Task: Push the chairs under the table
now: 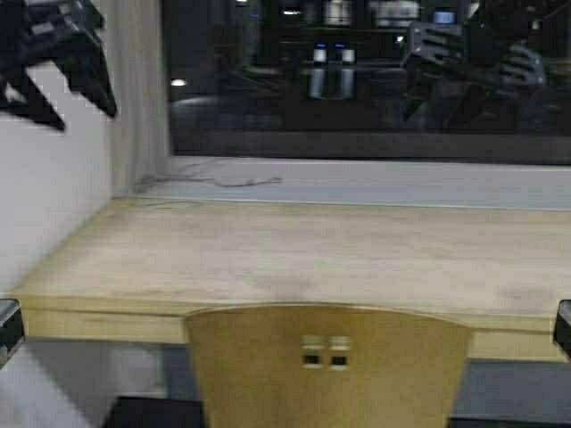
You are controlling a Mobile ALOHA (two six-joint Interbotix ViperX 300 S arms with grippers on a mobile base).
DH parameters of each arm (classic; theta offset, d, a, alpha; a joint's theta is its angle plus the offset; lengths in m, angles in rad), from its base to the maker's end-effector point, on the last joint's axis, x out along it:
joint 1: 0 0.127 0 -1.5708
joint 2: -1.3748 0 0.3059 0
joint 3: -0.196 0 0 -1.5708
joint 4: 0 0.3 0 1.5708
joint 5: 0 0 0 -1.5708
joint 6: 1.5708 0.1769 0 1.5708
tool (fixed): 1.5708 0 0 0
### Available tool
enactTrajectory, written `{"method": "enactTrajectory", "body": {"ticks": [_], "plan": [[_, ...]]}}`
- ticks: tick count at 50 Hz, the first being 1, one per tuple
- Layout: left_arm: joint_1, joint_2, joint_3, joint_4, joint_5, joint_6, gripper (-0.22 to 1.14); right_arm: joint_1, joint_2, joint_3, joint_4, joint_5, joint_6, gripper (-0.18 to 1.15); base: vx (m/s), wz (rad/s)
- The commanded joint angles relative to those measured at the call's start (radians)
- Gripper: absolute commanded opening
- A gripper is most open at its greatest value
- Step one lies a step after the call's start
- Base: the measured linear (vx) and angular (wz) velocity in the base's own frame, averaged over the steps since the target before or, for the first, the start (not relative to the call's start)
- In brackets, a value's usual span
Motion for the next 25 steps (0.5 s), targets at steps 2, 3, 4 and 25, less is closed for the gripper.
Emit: {"method": "enactTrajectory", "body": {"ticks": [2, 3, 4, 25], "plan": [[0.003, -0.051, -0.014, 0.040, 0.005, -0.020, 0.91, 0.009, -0.054, -0.028, -0.026, 0.023, -0.014, 0.90, -0.07, 0.48], [0.003, -0.052, -0.011, 0.041, 0.003, -0.021, 0.91, 0.008, -0.058, -0.026, -0.031, 0.026, -0.014, 0.90, -0.08, 0.50], [0.003, -0.055, -0.009, 0.041, -0.002, -0.021, 0.91, 0.009, -0.063, -0.026, -0.035, 0.026, -0.015, 0.90, -0.08, 0.52], [0.003, -0.066, -0.005, 0.078, -0.080, -0.025, 0.91, 0.008, -0.080, -0.018, -0.058, 0.031, -0.014, 0.90, -0.15, 0.47]]}}
